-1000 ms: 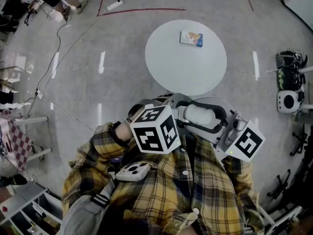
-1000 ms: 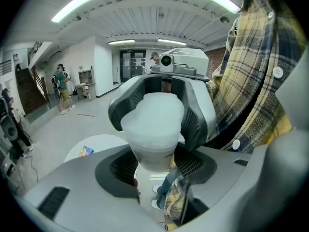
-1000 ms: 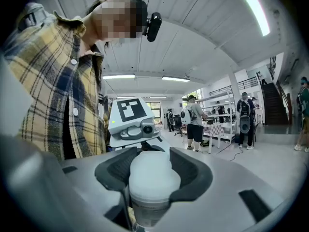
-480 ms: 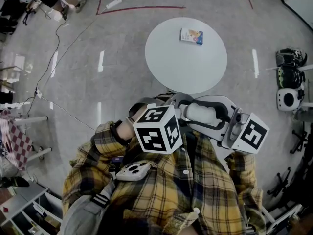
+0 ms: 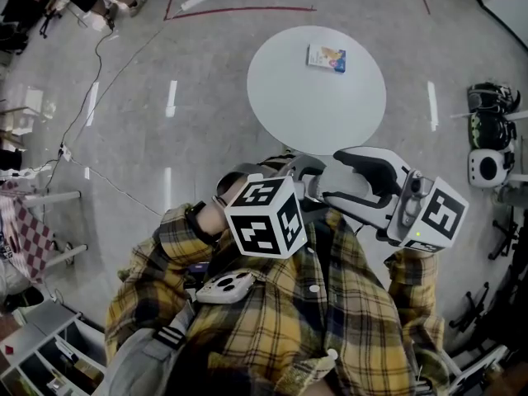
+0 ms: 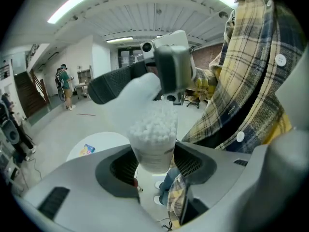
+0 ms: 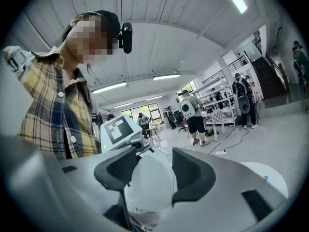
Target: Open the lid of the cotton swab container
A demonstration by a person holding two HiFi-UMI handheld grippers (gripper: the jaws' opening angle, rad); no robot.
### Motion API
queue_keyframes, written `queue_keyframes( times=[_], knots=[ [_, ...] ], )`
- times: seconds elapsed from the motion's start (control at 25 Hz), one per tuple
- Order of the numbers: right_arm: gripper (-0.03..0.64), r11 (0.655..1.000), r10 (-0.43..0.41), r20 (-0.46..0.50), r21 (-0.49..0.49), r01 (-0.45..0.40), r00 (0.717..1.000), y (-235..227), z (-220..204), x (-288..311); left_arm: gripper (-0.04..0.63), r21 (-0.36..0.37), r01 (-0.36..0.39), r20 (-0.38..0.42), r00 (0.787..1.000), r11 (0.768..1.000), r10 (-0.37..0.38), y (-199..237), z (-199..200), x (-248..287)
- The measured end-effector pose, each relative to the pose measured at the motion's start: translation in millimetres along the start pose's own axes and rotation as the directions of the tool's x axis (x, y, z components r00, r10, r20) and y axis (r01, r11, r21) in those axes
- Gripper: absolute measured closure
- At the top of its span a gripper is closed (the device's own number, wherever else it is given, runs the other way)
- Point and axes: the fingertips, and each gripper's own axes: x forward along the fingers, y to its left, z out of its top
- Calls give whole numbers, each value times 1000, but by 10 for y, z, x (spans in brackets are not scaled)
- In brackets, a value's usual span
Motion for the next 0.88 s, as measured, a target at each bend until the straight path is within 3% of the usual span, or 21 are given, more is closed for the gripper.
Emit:
queue_keyframes(
  times=[0.28,0.6,0.88],
  knots=[
    [403,985,-167,64,57,163,984,-519,116,-135,351,-3,19,33,999,1000,-19,-60,53,13],
    [414,972,-204,65,129,195,977,-790,-37,-91,351,-24,8,38,999,1000,-7,13,53,-14],
    [414,970,-220,99,132,206,970,-884,63,-123,351,-40,-10,34,999,999,11,163,27,-16]
  ],
)
